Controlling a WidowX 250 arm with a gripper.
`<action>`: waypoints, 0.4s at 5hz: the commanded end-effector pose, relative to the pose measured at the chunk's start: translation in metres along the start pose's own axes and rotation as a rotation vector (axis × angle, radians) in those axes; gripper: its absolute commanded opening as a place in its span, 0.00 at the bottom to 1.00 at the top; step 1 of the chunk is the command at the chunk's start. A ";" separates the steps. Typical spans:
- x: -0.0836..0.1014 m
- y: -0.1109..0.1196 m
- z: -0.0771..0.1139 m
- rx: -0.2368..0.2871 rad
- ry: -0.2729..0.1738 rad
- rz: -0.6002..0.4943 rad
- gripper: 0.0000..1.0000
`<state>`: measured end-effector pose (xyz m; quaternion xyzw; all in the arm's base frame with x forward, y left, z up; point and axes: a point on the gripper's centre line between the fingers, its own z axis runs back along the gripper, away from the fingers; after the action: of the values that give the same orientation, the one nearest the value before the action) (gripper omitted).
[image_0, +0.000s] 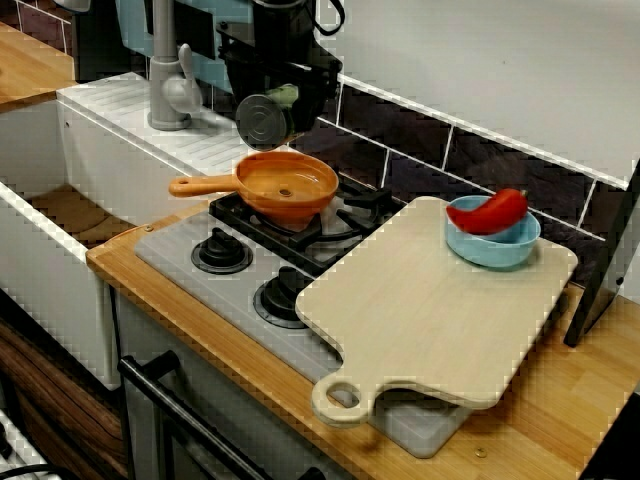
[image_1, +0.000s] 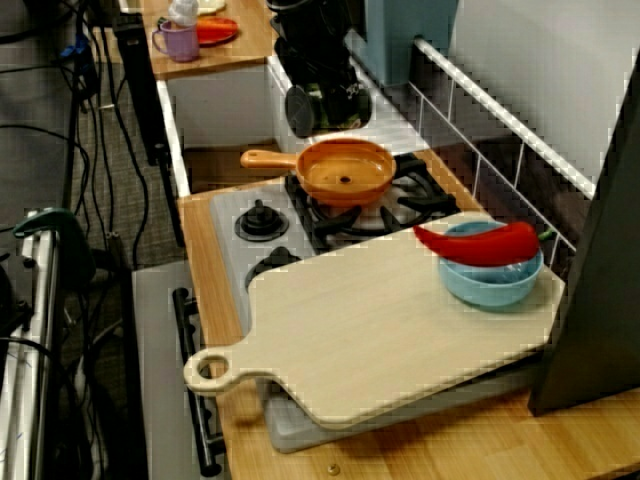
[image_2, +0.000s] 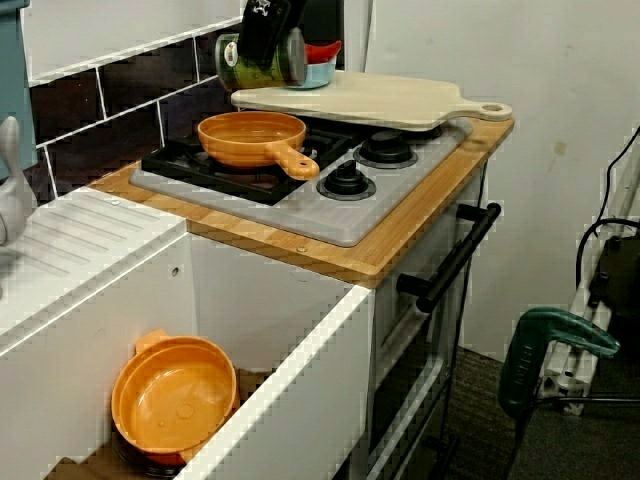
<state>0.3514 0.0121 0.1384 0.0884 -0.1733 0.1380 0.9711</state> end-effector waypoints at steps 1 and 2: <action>-0.003 -0.018 0.018 0.021 -0.158 -0.096 1.00; -0.006 -0.035 0.014 -0.035 -0.229 -0.212 1.00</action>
<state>0.3600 -0.0260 0.1232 0.1108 -0.2418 0.0228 0.9637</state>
